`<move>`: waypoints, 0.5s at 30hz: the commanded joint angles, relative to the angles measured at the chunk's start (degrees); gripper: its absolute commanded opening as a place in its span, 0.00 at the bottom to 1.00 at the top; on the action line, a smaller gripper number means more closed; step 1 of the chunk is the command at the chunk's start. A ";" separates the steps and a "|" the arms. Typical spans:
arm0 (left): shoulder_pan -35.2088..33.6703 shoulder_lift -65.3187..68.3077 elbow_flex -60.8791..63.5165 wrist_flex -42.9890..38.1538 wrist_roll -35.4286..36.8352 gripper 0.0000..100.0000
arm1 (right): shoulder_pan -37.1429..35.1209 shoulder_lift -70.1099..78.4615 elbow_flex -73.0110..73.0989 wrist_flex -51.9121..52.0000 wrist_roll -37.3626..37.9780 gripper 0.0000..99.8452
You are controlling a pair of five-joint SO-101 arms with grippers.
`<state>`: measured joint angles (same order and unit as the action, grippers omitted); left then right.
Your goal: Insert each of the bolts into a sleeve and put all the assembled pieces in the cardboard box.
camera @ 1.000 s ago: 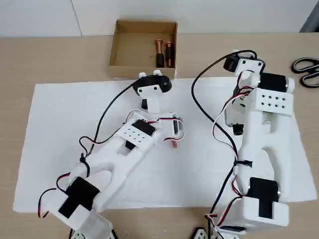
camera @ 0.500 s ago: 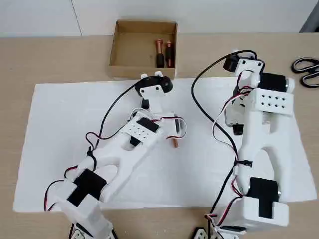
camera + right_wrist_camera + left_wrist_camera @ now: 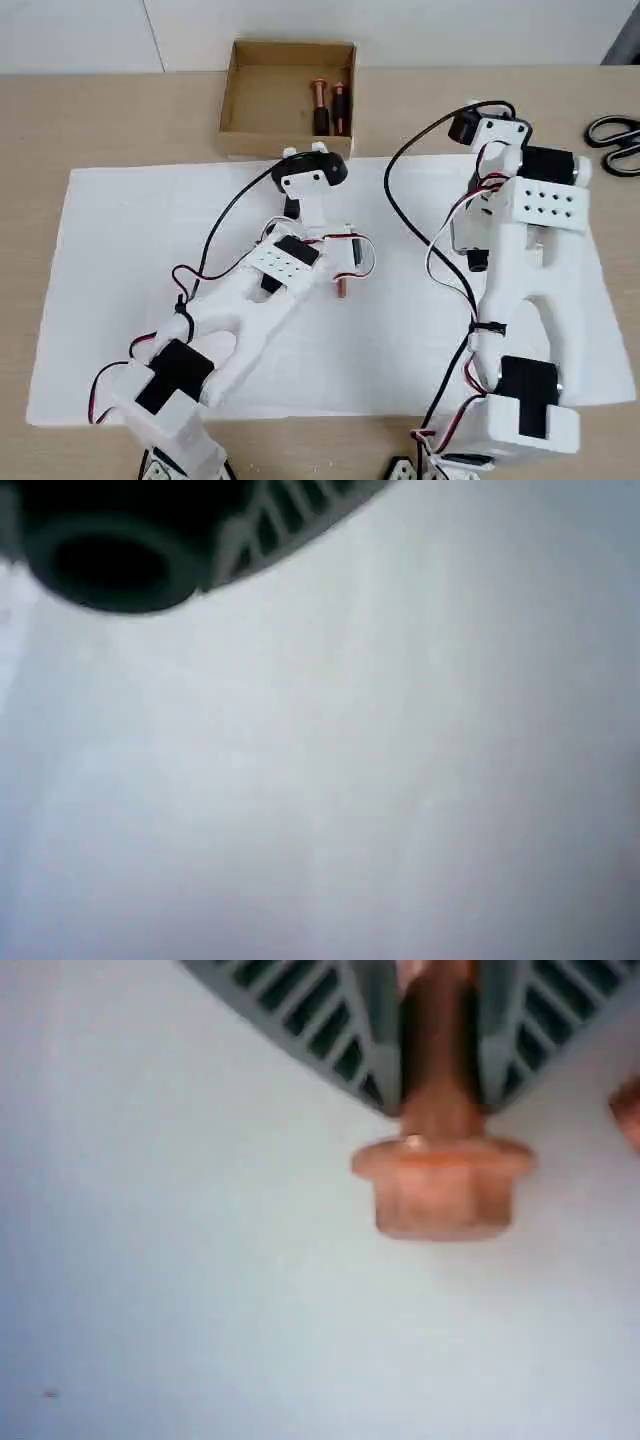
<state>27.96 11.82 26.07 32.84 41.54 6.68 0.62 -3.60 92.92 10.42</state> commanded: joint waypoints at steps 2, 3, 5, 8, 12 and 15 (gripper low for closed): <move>0.09 -1.05 -8.48 4.75 0.18 0.01 | 0.66 -3.12 -0.18 -0.22 -0.70 0.00; 0.00 -1.05 -11.56 8.88 0.18 0.01 | 0.66 -3.12 -0.18 -0.22 -0.70 0.00; 0.00 -0.62 -17.98 18.11 0.18 0.01 | 0.66 -3.12 -0.18 -0.22 -0.70 0.00; -0.18 -0.53 -26.42 30.51 0.09 0.01 | 0.66 -3.12 -0.18 -0.22 -0.70 0.00; -3.78 -0.88 -35.38 43.87 -6.42 0.01 | 0.48 -3.12 -0.18 -0.22 -0.70 0.00; -8.79 -0.53 -40.57 52.66 -15.30 0.01 | 0.40 -3.12 -0.18 -0.22 -0.70 0.00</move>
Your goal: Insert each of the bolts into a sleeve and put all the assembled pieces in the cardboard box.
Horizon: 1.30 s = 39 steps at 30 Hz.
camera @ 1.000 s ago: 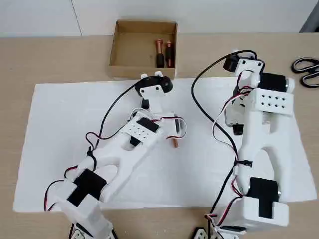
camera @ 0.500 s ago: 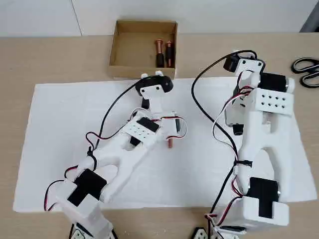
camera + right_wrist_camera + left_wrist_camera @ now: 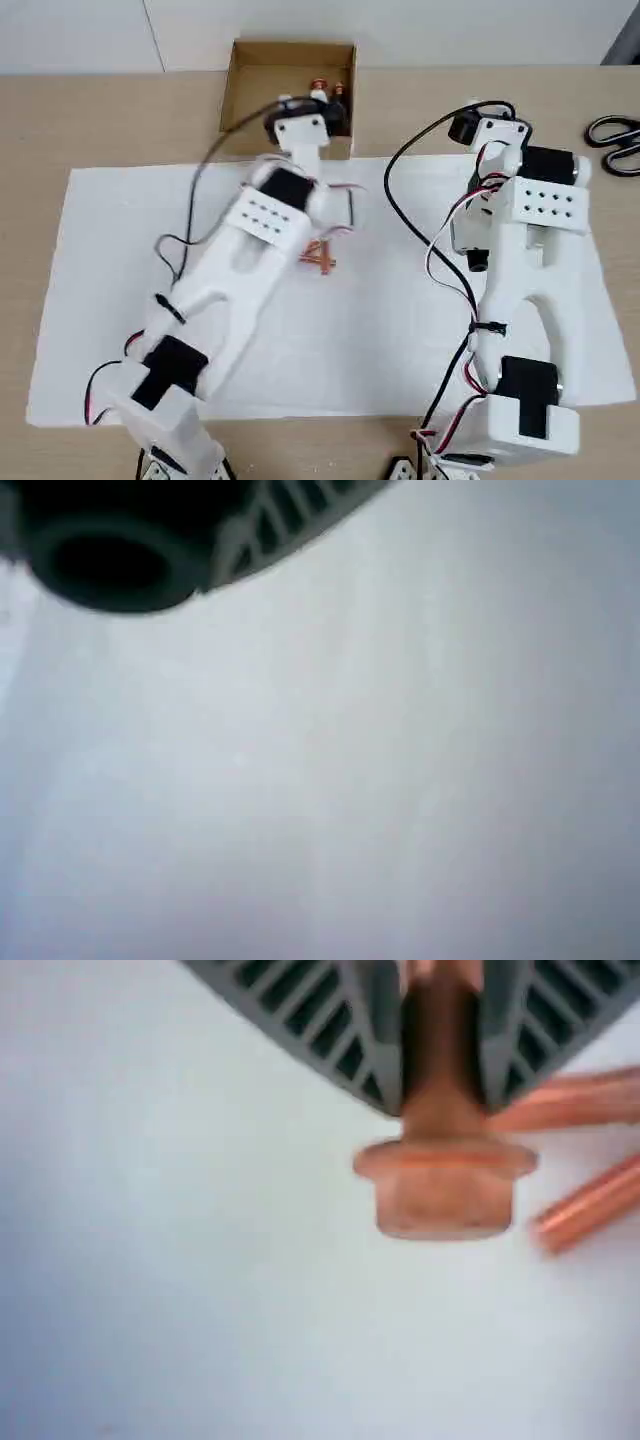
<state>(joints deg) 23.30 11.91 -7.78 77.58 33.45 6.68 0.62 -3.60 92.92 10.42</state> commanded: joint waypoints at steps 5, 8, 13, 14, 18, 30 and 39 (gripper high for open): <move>-14.42 -0.44 -8.31 16.18 -18.37 0.01 | 0.40 -3.12 -0.18 -0.22 -0.70 0.00; -19.52 -0.44 -6.73 16.53 -23.47 0.01 | 0.31 -3.12 -0.18 -0.22 -0.70 0.00; -25.49 -0.44 0.48 11.96 -25.76 0.01 | 0.31 -3.12 -0.09 -0.13 -0.70 0.00; -26.20 -0.44 2.51 10.02 -26.37 0.01 | 0.31 -3.12 -0.09 -0.13 -0.70 0.00; -26.73 0.97 9.89 0.88 -27.69 0.01 | 0.31 -3.12 -0.09 -0.13 -0.70 0.00; -26.81 10.11 12.35 -4.92 -27.69 0.05 | 0.31 -3.30 -0.09 1.10 -0.70 0.00; -26.64 12.22 12.35 -5.63 -27.69 0.05 | 0.31 -3.21 -0.09 1.10 -0.70 0.00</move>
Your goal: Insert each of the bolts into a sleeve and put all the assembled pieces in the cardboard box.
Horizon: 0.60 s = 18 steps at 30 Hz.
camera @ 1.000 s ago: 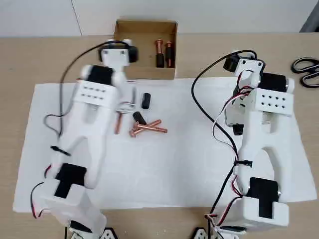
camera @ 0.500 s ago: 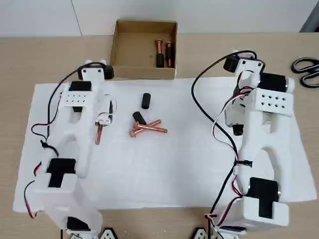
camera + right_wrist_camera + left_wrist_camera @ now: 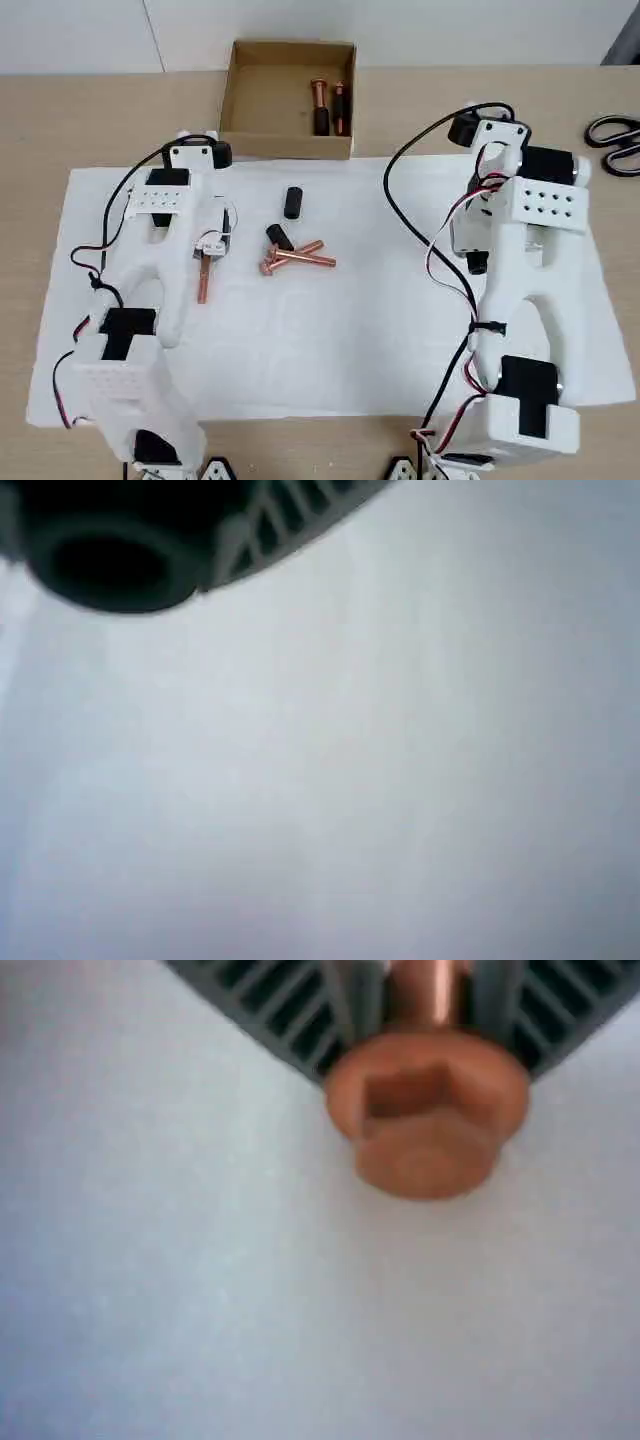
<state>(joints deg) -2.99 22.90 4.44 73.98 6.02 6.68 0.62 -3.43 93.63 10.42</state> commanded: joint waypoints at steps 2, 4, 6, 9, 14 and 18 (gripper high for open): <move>-0.26 1.14 0.04 -2.02 -0.18 0.03 | 0.31 -3.21 -0.26 0.40 -0.70 0.00; -0.35 1.14 -0.92 -1.67 -0.18 0.00 | 0.31 -3.21 -0.26 0.40 -0.70 0.00; -0.35 1.05 -2.42 -0.62 -0.18 0.01 | 0.31 -3.38 -0.26 0.40 -0.70 0.00; -0.35 -1.32 -6.37 3.43 -0.18 0.01 | 0.22 -3.56 -0.26 0.40 -0.44 0.00; -0.26 -9.49 -12.26 9.93 -0.35 0.01 | 0.22 -3.74 -0.97 1.71 -0.26 0.00; -0.18 -16.53 -14.90 15.65 -0.35 0.01 | -0.40 -3.74 -4.13 5.23 -0.26 0.00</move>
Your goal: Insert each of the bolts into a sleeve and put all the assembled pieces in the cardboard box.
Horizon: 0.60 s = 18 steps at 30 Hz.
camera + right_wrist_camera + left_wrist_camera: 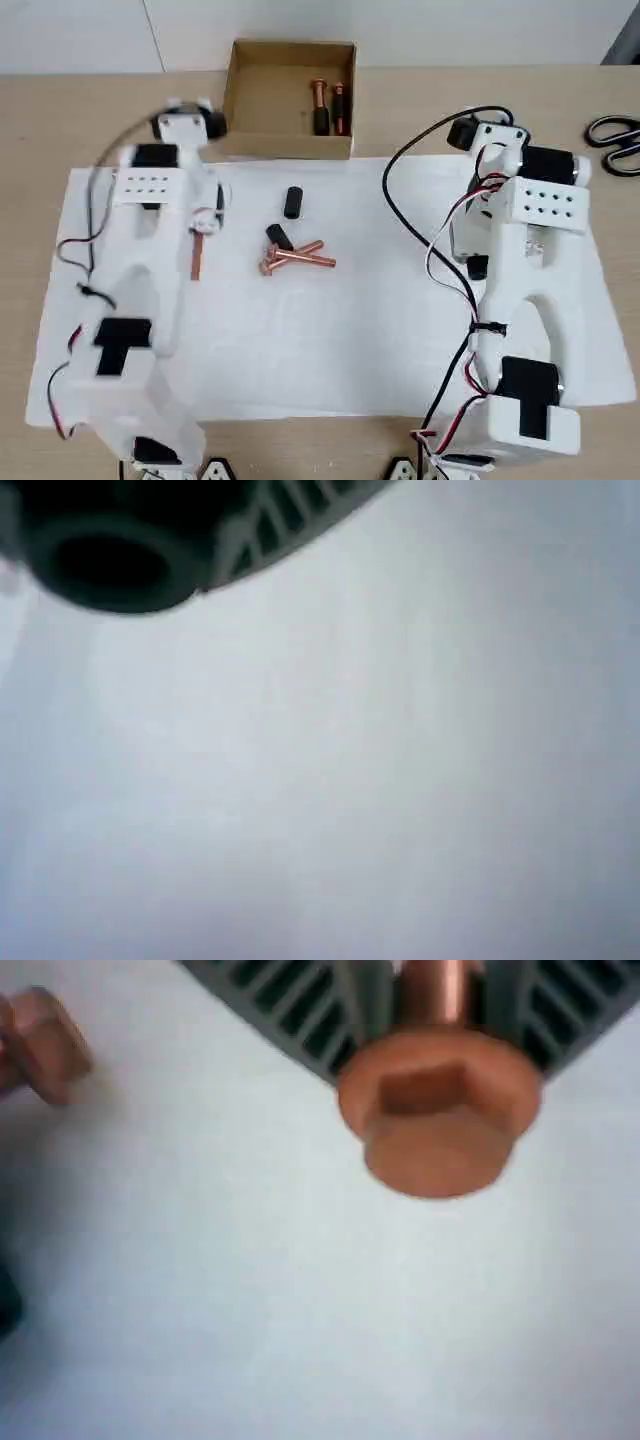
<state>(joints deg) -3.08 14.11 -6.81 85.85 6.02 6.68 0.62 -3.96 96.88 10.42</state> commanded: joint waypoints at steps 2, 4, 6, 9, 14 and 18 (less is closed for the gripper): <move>-0.09 -10.90 -4.00 6.33 -0.35 0.01 | -1.45 -5.14 -3.96 1.98 -0.26 0.00; -0.09 -13.98 -3.91 8.35 -0.35 0.01 | -3.12 -9.63 -3.87 2.24 -0.26 0.00; -0.09 -16.62 -3.82 10.81 -0.35 0.01 | -5.23 -16.04 -3.78 2.24 -0.26 0.00; -0.18 -19.96 -3.65 13.27 -0.44 0.01 | -9.01 -26.15 -3.69 2.24 -0.26 0.00; -0.18 -24.62 -2.33 14.42 -0.18 0.01 | -14.11 -40.22 4.48 1.89 -0.62 0.00; 0.00 -30.15 1.45 14.15 -0.18 0.01 | -12.26 -49.80 15.91 1.71 -0.70 0.00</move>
<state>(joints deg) -3.08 -10.33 -6.02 99.38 6.02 -6.59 -42.37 6.07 98.29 10.42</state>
